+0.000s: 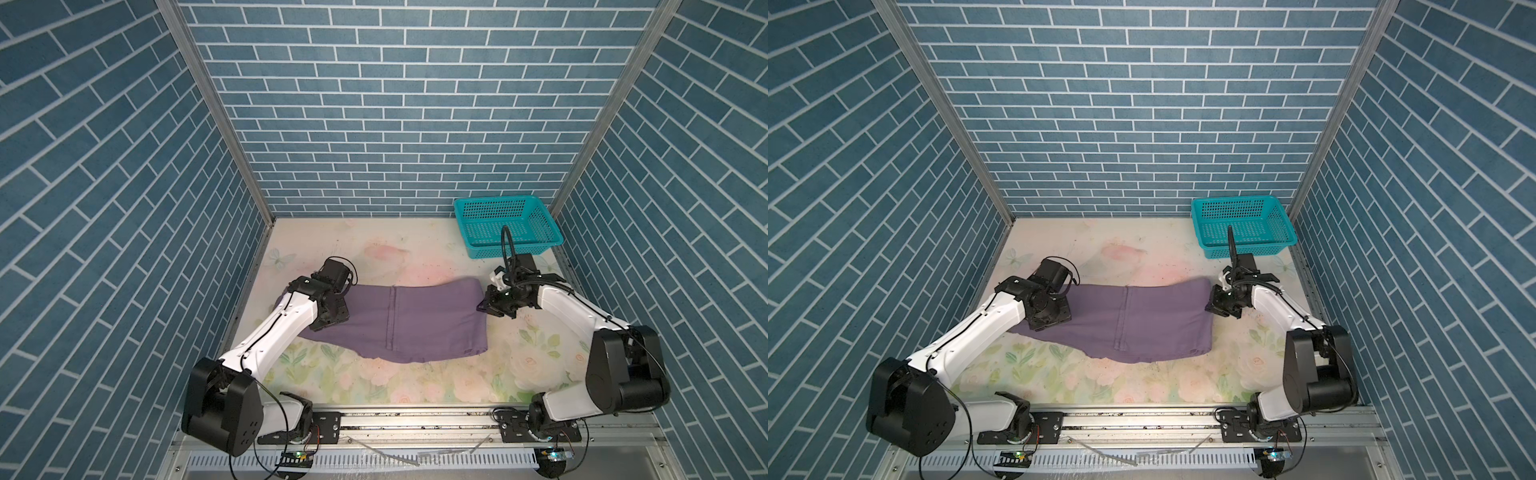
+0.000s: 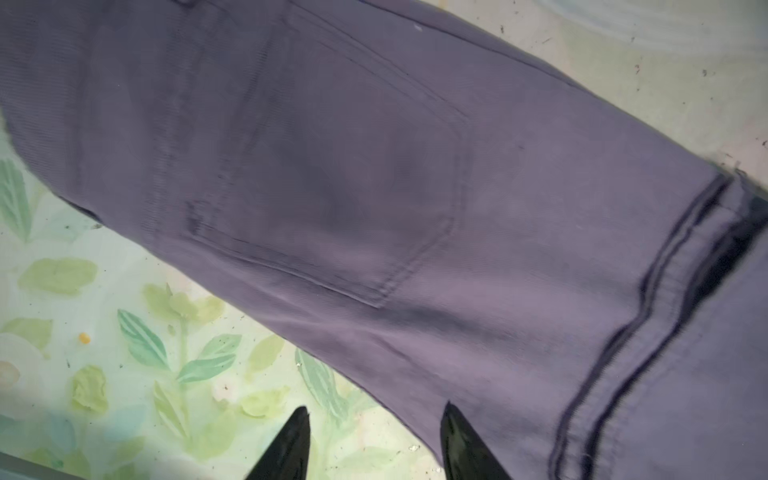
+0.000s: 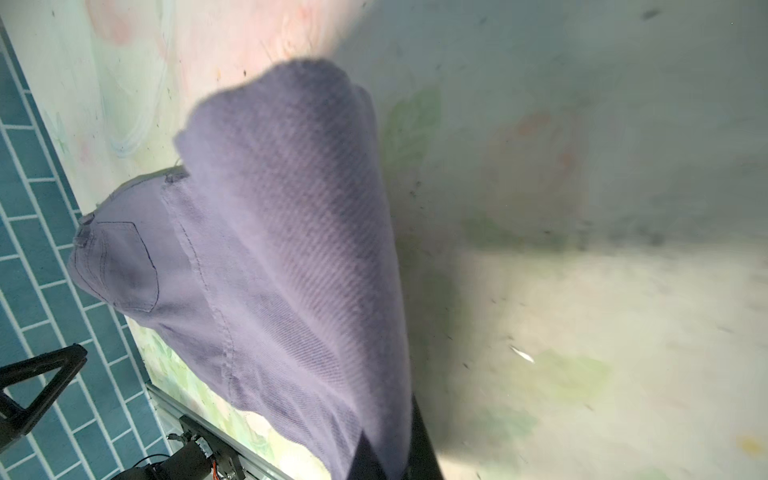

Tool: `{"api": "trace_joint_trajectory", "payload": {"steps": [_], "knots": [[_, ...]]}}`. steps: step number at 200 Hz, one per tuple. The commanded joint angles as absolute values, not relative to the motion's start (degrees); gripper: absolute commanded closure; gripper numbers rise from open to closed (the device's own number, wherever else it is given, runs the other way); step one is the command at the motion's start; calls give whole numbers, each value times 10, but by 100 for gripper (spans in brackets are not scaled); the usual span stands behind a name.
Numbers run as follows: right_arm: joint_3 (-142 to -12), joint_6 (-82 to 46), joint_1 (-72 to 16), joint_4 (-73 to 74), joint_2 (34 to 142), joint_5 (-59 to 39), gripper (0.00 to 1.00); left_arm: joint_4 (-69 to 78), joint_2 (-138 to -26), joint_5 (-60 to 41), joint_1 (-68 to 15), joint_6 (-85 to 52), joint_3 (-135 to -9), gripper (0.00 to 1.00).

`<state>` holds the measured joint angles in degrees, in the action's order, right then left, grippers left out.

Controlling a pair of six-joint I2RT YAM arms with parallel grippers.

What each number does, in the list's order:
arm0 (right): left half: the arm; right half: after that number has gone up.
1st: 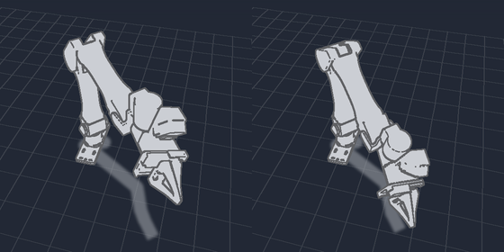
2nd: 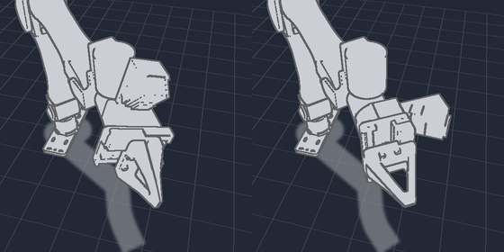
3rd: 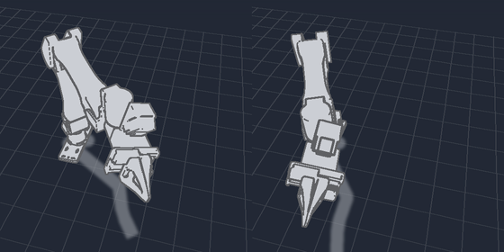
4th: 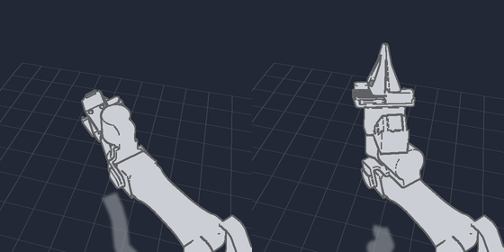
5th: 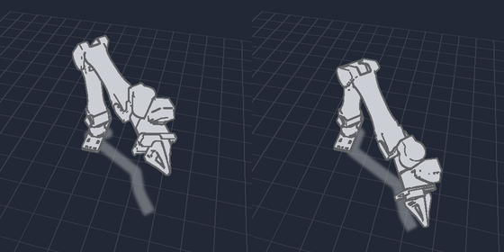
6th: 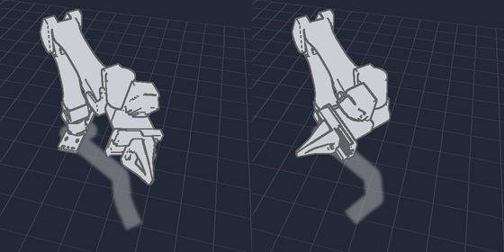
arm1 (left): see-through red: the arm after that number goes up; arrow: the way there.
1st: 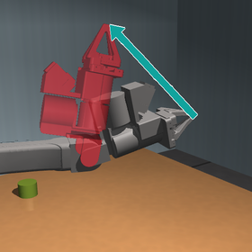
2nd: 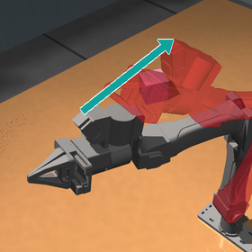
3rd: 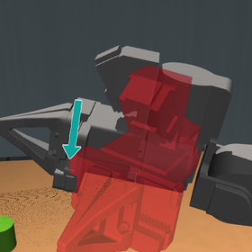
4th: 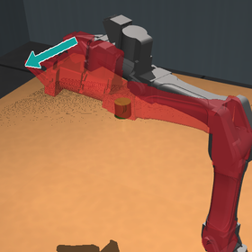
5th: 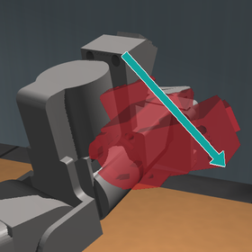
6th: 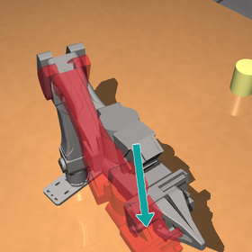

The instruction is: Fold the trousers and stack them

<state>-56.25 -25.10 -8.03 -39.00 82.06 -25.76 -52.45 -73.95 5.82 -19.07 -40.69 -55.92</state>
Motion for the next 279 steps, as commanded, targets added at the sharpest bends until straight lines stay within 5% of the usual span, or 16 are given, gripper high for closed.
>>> {"api": "trace_joint_trajectory", "payload": {"steps": [1, 57, 89, 197, 279], "knots": [[-626, -199, -43, -522, 777, -173, 100, -523, -721, 52, -172, -389, -550, 46], [-758, -234, -31, -592, 756, -164, 100, -516, -714, 37, -150, -372, -547, 45], [-822, -278, -115, -567, 794, -167, 100, -488, -717, 20, -145, -372, -529, 43], [-1097, -387, -377, -442, 1095, -241, 100, -542, -614, -2, -60, -353, -522, 36], [-1284, -400, -475, -449, 1299, -291, 100, -570, -597, -4, -25, -348, -531, 34]]}}
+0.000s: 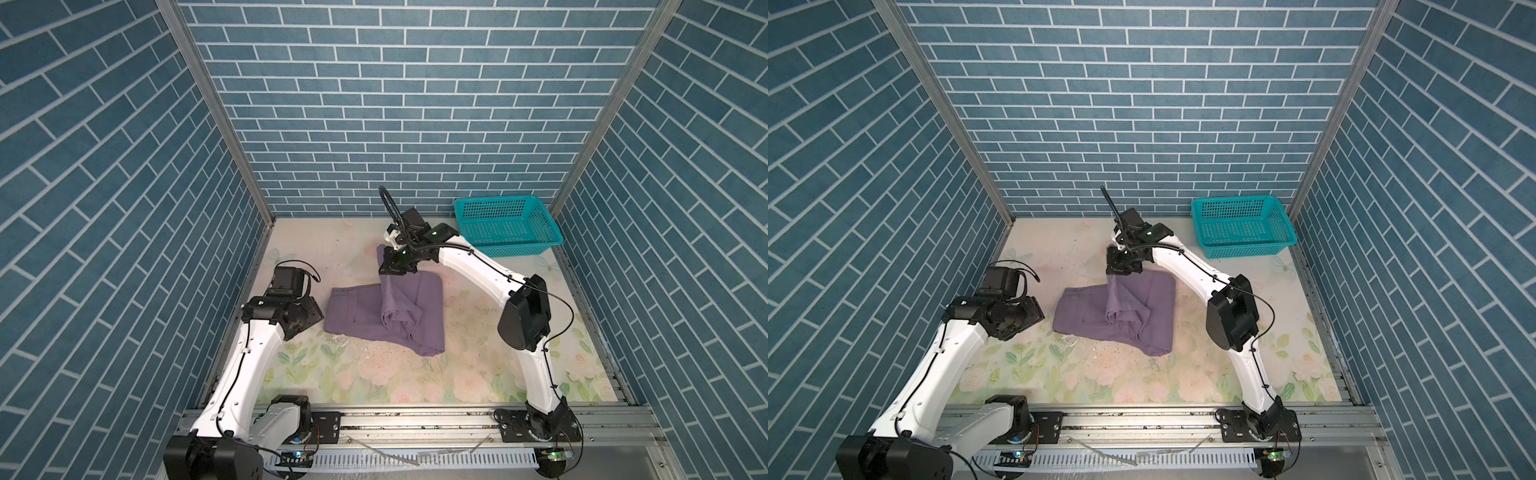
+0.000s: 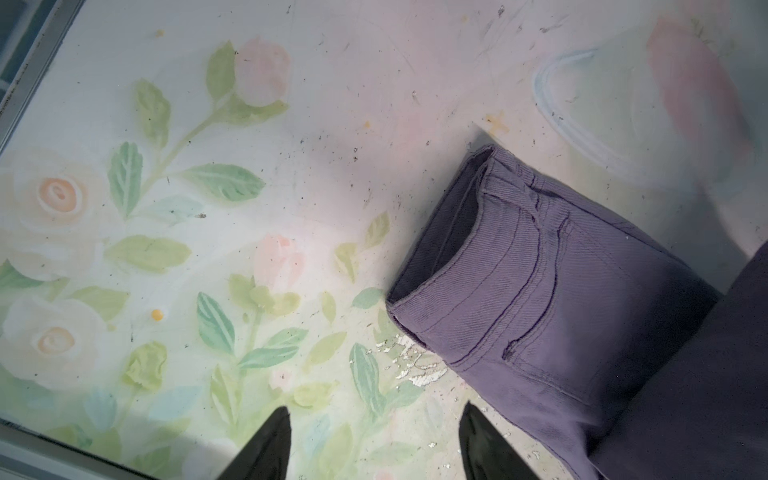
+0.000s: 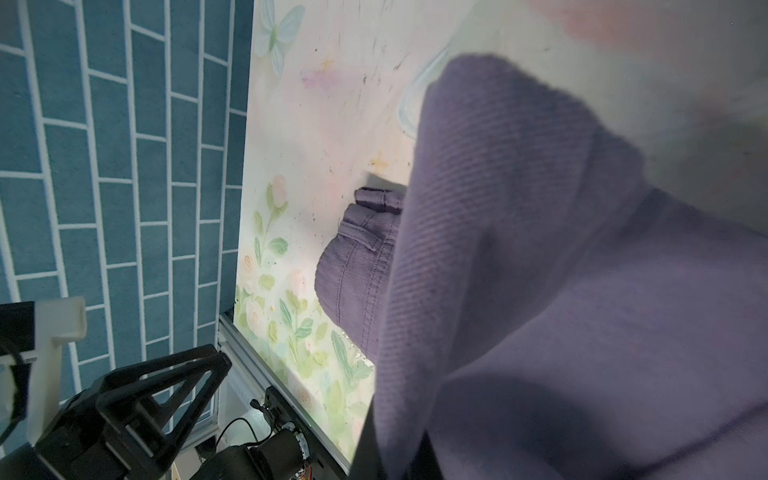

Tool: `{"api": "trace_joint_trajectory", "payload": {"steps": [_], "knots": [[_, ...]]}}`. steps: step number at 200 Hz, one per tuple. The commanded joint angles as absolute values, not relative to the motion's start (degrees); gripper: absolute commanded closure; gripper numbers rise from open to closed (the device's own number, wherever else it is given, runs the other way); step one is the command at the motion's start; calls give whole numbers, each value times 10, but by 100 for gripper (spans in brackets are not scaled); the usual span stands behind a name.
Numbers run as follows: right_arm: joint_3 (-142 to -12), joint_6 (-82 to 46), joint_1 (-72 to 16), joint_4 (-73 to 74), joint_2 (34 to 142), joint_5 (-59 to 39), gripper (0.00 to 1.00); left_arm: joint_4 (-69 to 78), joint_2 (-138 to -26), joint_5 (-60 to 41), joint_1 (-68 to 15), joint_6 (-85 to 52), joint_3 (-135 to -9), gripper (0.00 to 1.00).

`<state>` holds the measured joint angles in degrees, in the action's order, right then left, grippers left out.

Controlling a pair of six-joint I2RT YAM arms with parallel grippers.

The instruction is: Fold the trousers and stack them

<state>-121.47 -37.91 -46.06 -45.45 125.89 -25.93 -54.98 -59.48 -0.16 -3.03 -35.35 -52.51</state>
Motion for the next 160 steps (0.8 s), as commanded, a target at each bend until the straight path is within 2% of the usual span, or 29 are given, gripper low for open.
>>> {"api": "trace_joint_trajectory", "payload": {"steps": [1, 44, 70, 85, 105, 119, 160], "knots": [[-1287, -400, -475, -450, 1301, -292, 100, -570, -597, -4, -25, -348, -531, 34], [-1404, -405, -510, -481, 1389, -324, 100, -573, -603, 0, -25, -347, -531, 33], [-1419, -419, -523, -465, 1412, -339, 100, -570, -609, -2, -25, -346, -528, 33], [-1417, -422, -527, -452, 1422, -346, 100, -562, -613, -10, -25, -346, -524, 29], [-1412, -423, -531, -417, 1434, -377, 74, -529, -617, -43, -25, -345, -510, 23], [-1412, -423, -531, -412, 1437, -387, 63, -512, -623, -64, -27, -349, -503, 22], [-1404, -398, -504, -406, 1404, -376, 58, -489, -651, -65, -70, -356, -514, 22]]}}
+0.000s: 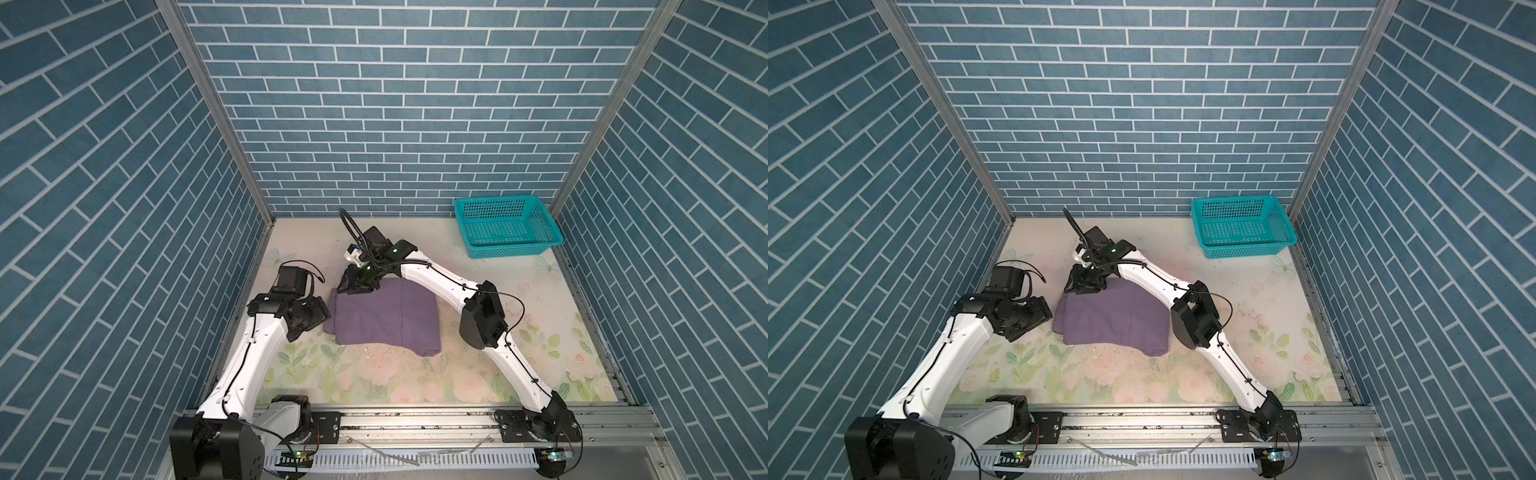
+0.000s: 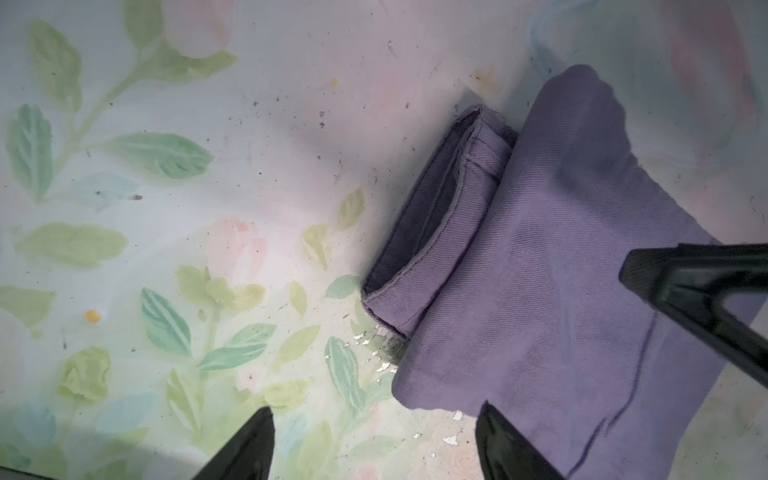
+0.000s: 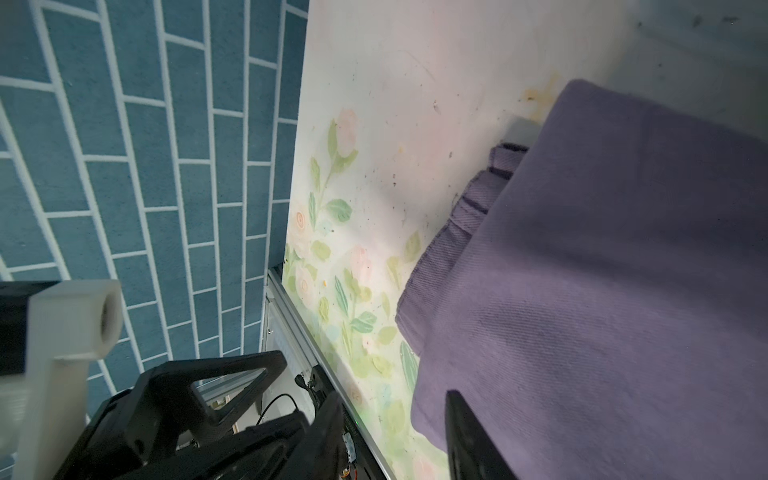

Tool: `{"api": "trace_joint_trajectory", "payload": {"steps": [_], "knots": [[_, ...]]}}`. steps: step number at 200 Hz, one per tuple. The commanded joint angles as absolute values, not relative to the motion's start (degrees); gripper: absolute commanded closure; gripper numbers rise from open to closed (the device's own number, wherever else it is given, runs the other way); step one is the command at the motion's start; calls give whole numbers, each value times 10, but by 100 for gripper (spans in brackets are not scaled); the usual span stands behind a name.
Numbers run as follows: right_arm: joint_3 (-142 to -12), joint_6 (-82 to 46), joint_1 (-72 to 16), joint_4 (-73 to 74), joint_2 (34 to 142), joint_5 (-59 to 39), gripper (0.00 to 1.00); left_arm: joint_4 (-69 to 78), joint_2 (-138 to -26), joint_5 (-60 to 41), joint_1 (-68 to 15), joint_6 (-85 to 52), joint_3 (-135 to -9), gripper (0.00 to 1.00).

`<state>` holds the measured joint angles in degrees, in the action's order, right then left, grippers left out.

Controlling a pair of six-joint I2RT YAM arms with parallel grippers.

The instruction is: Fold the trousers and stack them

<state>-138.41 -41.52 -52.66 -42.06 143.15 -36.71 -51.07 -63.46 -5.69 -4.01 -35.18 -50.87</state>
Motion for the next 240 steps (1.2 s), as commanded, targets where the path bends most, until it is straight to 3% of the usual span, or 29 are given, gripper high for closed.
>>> {"api": "trace_joint_trajectory", "payload": {"steps": [1, 26, 61, 99, 132, 206, 240], "knots": [[-1403, -397, -502, -406, 1403, -376, 58, -488, -653, -64, -72, -356, -514, 22], [-1338, -347, -468, -425, 1334, -340, 65, -464, -702, -51, -128, -369, -522, 21], [-1103, -265, -439, -425, 1152, -227, 100, -410, -751, -52, -142, -380, -506, 22], [-856, -264, -423, -396, 1023, -181, 100, -380, -794, -59, -143, -377, -504, 28], [-738, -290, -414, -374, 979, -181, 100, -349, -818, -72, -143, -385, -489, 42], [-696, -304, -378, -365, 940, -173, 100, -366, -838, -83, -147, -373, -528, 100], [-689, -305, -364, -370, 936, -170, 100, -469, -792, -44, -146, -358, -612, 100]]}}
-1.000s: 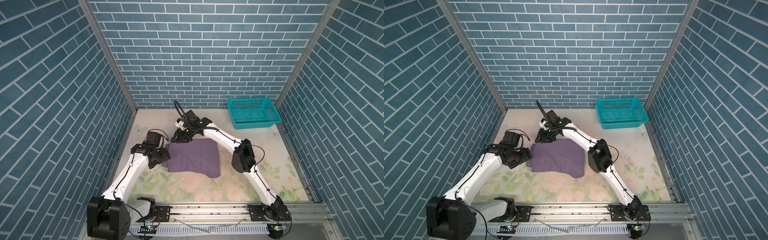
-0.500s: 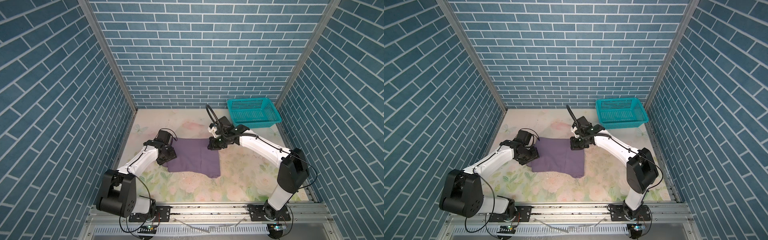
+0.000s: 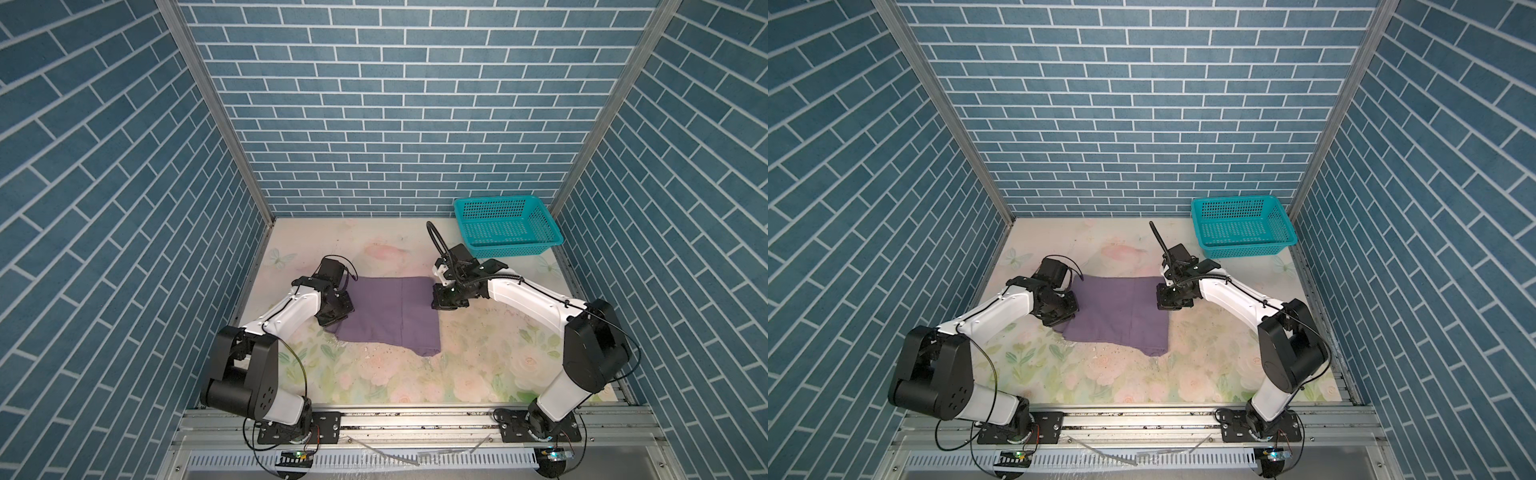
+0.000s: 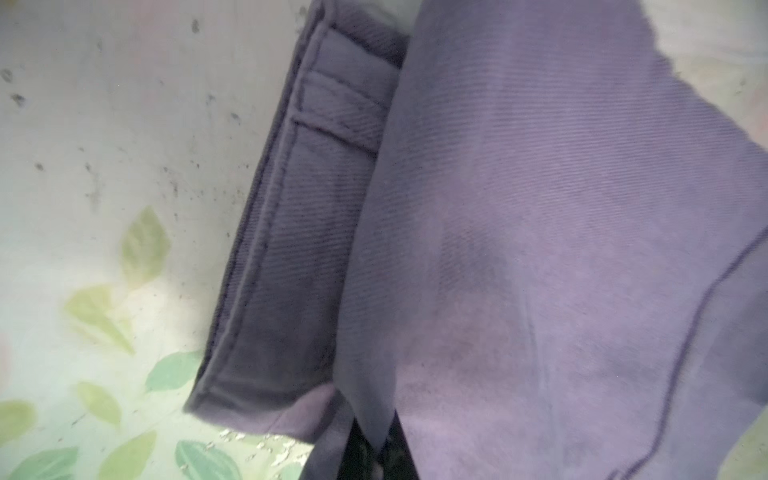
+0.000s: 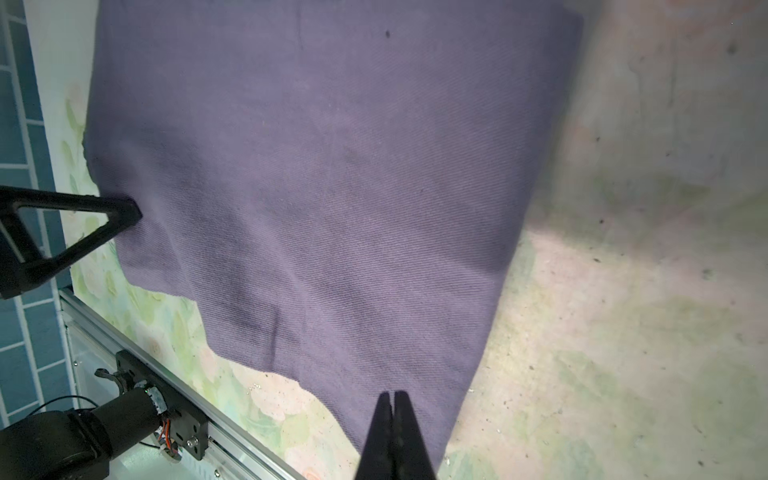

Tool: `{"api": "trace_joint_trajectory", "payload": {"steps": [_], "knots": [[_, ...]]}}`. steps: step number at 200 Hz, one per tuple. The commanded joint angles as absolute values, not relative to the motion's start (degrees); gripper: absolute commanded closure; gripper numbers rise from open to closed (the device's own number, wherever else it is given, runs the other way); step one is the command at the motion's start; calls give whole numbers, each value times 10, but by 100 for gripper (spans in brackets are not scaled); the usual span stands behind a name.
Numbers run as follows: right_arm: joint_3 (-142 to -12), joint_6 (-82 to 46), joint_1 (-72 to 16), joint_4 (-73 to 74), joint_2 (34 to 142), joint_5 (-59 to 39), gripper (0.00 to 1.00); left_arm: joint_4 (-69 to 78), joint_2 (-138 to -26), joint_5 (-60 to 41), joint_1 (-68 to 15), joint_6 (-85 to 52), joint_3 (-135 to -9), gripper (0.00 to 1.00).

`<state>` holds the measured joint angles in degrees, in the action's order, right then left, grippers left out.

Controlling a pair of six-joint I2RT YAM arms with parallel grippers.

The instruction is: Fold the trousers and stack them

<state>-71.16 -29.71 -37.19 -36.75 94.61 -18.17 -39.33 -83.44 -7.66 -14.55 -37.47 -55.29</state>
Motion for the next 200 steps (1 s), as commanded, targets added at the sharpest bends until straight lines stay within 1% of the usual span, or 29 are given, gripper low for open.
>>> {"api": "trace_joint_trajectory", "payload": {"steps": [1, 24, 48, 54, 67, 70, 73, 80, 85, 103, 112, 133, 142, 150, 165, 171, 182, 200], "knots": [[-689, -305, -364, -370, 936, -170, 100, -472, -791, -42, -146, -358, -615, 100], [-682, -308, -361, -366, 937, -171, 100, -512, -759, -35, -141, -357, -644, 100], [-682, -309, -361, -363, 942, -175, 100, -517, -738, -33, -126, -359, -630, 100], [-682, -309, -361, -362, 942, -176, 100, -512, -737, -34, -118, -359, -619, 93], [-681, -310, -361, -360, 942, -178, 100, -500, -744, -49, -95, -367, -588, 56], [-681, -309, -361, -361, 942, -178, 100, -497, -745, -53, -90, -369, -580, 50], [-680, -309, -361, -361, 942, -178, 100, -495, -747, -56, -83, -371, -572, 48], [-678, -309, -361, -361, 940, -176, 100, -493, -748, -56, -68, -378, -557, 47], [-677, -309, -361, -361, 939, -175, 100, -492, -745, -53, -58, -381, -546, 44], [-669, -308, -361, -361, 933, -170, 100, -480, -716, -61, -17, -390, -518, 28], [-668, -307, -361, -362, 933, -167, 100, -484, -705, -54, -14, -391, -522, 25], [-672, -305, -361, -360, 941, -175, 100, -502, -699, -44, -13, -386, -547, 26], [-673, -306, -361, -356, 946, -185, 100, -502, -697, -47, -14, -386, -553, 29], [-674, -307, -363, -349, 949, -198, 100, -496, -697, -56, -17, -386, -557, 39], [-676, -308, -367, -331, 955, -224, 100, -479, -707, -62, -37, -387, -569, 63], [-678, -308, -369, -324, 958, -233, 100, -474, -716, -61, -52, -388, -576, 70], [-683, -308, -375, -310, 963, -250, 100, -461, -741, -55, -83, -390, -590, 75], [-687, -313, -387, -284, 977, -276, 100, -419, -788, -70, -120, -401, -592, 77]]}}
